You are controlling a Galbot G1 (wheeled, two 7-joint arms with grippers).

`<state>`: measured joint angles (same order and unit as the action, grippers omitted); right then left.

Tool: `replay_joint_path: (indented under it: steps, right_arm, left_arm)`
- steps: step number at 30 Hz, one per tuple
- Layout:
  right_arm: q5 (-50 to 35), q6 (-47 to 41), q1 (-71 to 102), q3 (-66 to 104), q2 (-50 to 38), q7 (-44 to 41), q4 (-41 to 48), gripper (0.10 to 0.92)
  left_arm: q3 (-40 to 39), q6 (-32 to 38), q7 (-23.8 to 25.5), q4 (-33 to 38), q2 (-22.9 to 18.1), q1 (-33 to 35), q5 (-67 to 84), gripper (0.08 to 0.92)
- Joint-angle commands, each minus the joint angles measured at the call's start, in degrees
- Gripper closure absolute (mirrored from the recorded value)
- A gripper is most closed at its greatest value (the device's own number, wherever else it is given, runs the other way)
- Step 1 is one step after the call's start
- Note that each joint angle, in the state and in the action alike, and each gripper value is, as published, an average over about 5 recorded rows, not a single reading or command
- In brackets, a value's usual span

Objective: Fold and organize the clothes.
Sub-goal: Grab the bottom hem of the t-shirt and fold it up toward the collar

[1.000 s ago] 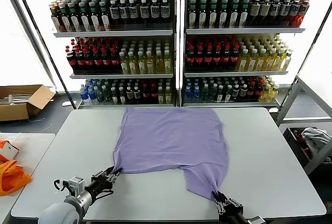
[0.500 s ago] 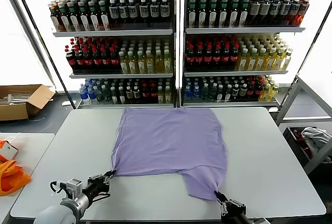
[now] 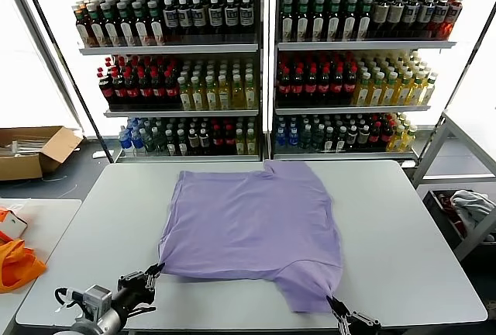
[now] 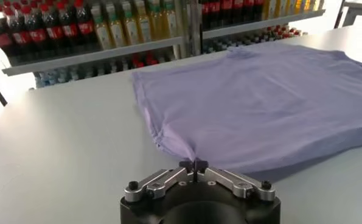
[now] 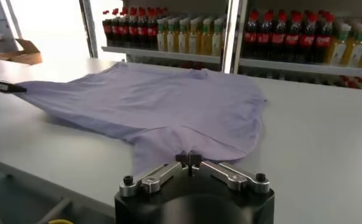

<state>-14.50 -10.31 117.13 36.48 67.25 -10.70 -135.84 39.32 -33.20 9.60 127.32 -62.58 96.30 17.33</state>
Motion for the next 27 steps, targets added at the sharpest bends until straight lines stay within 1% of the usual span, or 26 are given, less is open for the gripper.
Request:
replay_joint_path:
  steps: [1, 5, 10, 14, 19, 23, 27]
  right_arm:
    - [-2.1, 5.7, 4.9, 1.2, -0.6, -0.5, -3.2, 0.918]
    - [-4.2, 6.4, 0.9, 0.5, -0.1, 1.0, -3.0, 0.918]
    - [-6.0, 5.1, -10.7, -0.5, -0.8, 3.7, 0.2, 0.918]
    - [-9.6, 3.4, -19.2, -1.9, -3.6, 6.1, 4.0, 0.918]
    - [-13.8, 2.7, -25.0, -3.8, -6.6, 7.8, 8.7, 0.918]
    - [-16.6, 2.2, -30.4, -6.1, -7.4, 10.1, 12.7, 0.918]
    - [-16.9, 1.7, -36.9, -9.5, -8.5, 10.9, 17.2, 0.918]
  left_arm:
    - [3.7, 0.1, 0.4, 5.3, -0.9, 5.4, -1.8, 0.912]
    - [4.0, 0.1, 0.9, 4.6, -0.1, 2.7, -1.0, 0.912]
    - [2.8, 0.0, 0.9, 1.2, 1.7, -4.2, 2.5, 0.912]
    - [0.5, 0.0, 0.8, -3.2, 4.1, -10.1, 6.3, 0.912]
    - [-3.3, 0.1, 1.2, -10.6, 6.1, -18.2, 9.4, 0.912]
    - [-6.5, 0.1, 1.1, -15.0, 6.3, -23.9, 10.9, 0.912]
    - [-9.2, 0.1, 1.0, -19.4, 5.8, -28.7, 11.1, 0.912]
